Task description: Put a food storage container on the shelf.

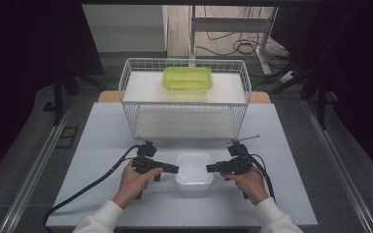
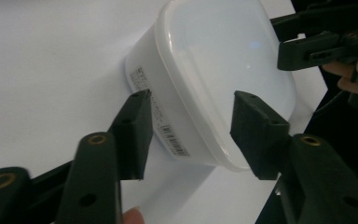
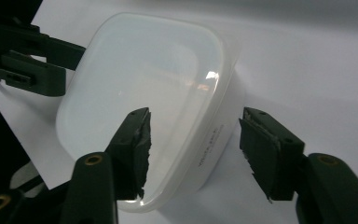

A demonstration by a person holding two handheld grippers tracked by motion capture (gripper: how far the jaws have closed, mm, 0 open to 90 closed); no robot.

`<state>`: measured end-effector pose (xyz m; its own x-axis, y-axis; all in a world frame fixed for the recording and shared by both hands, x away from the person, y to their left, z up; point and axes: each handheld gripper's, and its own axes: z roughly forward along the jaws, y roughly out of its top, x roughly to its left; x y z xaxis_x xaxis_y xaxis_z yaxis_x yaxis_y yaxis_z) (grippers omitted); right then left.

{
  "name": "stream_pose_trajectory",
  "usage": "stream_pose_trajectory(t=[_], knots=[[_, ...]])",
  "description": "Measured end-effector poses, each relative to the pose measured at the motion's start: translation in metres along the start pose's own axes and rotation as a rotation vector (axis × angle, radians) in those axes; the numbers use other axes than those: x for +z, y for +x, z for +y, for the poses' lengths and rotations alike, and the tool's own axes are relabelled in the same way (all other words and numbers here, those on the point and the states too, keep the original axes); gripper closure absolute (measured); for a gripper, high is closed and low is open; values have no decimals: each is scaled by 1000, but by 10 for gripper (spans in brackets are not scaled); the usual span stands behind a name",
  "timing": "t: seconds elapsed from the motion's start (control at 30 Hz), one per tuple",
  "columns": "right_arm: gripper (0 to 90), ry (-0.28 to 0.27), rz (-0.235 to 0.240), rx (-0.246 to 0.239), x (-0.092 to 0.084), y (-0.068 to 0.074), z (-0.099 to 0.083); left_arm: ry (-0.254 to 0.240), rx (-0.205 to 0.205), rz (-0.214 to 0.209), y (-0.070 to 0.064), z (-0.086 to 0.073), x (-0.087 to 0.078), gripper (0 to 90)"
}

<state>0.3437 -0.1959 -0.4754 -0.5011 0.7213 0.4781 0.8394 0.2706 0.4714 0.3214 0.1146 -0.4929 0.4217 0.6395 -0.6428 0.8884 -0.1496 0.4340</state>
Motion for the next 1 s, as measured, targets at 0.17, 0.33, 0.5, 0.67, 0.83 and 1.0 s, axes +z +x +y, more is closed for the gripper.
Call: stream_pose_trajectory(t=[0.17, 0.33, 0.5, 0.67, 0.83, 1.0], knots=[[549, -5, 81, 76, 2, -5, -2, 0, -24, -50, 1, 0, 5, 602], [635, -23, 73, 102, -2, -4, -4, -12, -25, -41, 0, -2, 3, 639], [698, -39, 105, 135, -6, -6, -7, -30, -22, -39, -1, -2, -1, 676], [740, -64, 133, 143, -11, -6, -8, -50, -25, -39, -1, -3, -6, 722], [769, -81, 136, 119, -14, -3, -9, -78, -15, -26, -2, -4, -9, 756], [785, -100, 130, 84, -16, 1, -8, -101, -2, -17, -3, -5, -11, 773]])
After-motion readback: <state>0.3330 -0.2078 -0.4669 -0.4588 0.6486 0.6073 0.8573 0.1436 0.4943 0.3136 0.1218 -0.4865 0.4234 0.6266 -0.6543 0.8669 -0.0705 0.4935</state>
